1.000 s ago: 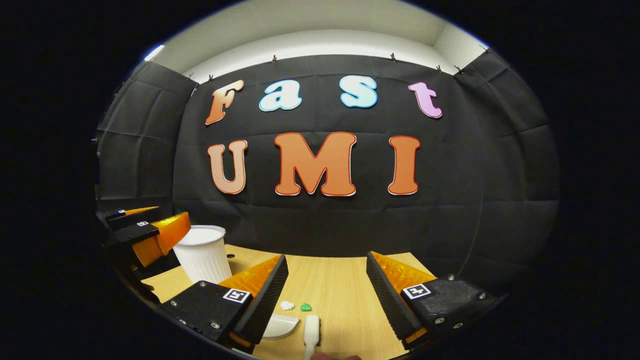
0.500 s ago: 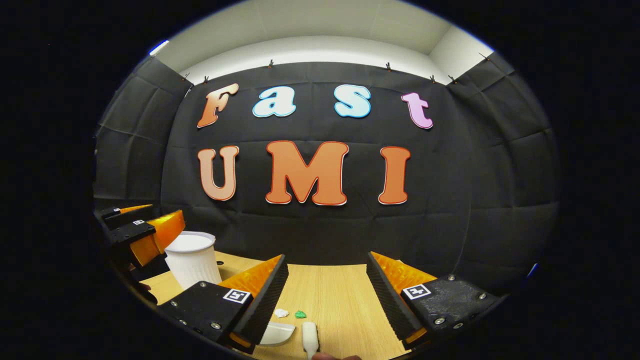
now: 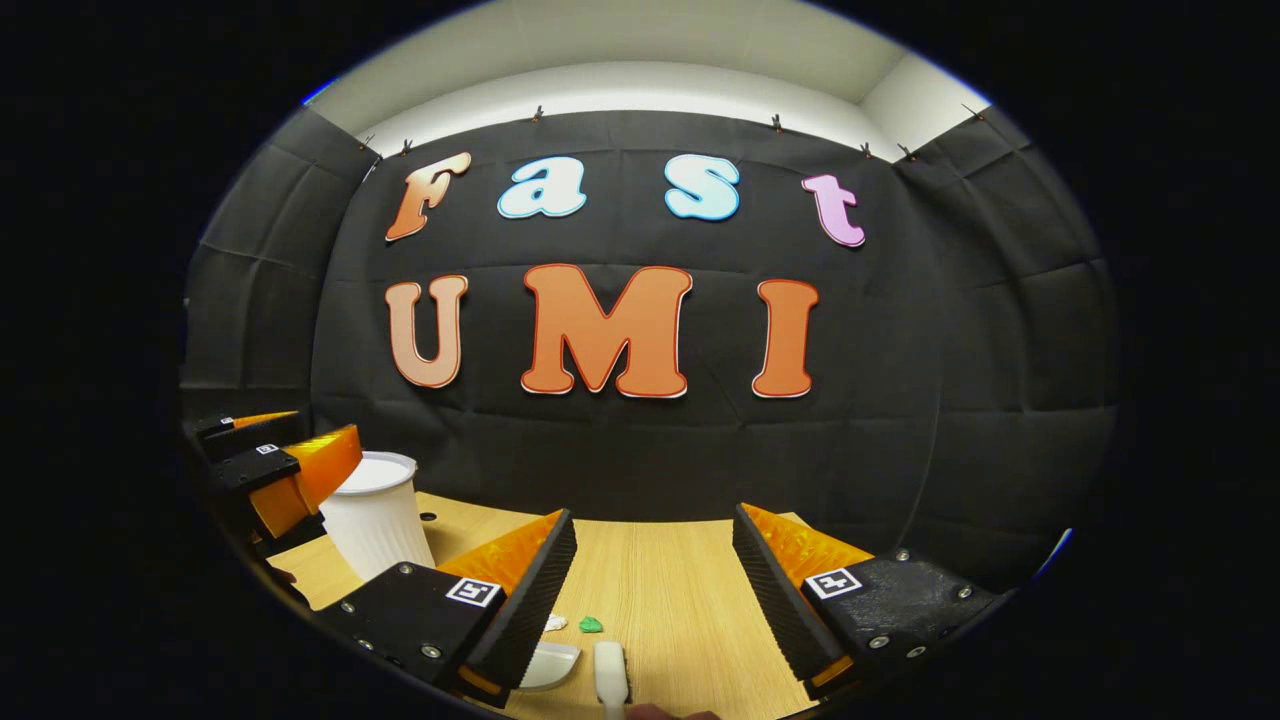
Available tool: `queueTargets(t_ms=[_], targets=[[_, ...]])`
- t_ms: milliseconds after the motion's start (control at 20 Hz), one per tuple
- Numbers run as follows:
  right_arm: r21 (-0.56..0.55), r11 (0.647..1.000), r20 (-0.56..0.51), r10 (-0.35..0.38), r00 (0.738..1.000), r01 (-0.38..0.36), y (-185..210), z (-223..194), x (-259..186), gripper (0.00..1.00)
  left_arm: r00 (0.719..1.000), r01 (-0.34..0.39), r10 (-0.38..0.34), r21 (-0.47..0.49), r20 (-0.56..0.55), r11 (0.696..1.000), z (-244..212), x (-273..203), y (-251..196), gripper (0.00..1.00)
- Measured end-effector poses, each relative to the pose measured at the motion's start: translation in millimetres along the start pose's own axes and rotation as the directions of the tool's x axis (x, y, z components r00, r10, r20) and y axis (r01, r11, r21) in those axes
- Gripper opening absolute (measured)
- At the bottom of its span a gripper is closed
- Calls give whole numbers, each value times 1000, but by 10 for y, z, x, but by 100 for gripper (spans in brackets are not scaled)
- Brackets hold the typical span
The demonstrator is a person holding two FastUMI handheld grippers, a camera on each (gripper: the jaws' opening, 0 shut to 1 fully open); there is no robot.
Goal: Pick up the small broom and dustpan from the desktop, sweep the trash into the dustpan with the broom, and then empty the trash into the garbage bin.
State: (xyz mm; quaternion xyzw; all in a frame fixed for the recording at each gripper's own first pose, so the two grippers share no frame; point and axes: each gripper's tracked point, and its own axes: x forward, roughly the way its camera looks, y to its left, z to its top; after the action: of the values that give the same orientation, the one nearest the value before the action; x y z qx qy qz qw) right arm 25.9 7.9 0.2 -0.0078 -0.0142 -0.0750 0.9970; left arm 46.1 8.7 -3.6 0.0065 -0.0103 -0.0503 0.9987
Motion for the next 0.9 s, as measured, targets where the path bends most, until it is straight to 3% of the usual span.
queueTargets(t_ms=[900], targets=[[-6, 1000, -47, 17, 999, -17, 26, -147, 65, 94, 998, 0, 0, -10, -63, 1000, -196, 48, -82, 95]])
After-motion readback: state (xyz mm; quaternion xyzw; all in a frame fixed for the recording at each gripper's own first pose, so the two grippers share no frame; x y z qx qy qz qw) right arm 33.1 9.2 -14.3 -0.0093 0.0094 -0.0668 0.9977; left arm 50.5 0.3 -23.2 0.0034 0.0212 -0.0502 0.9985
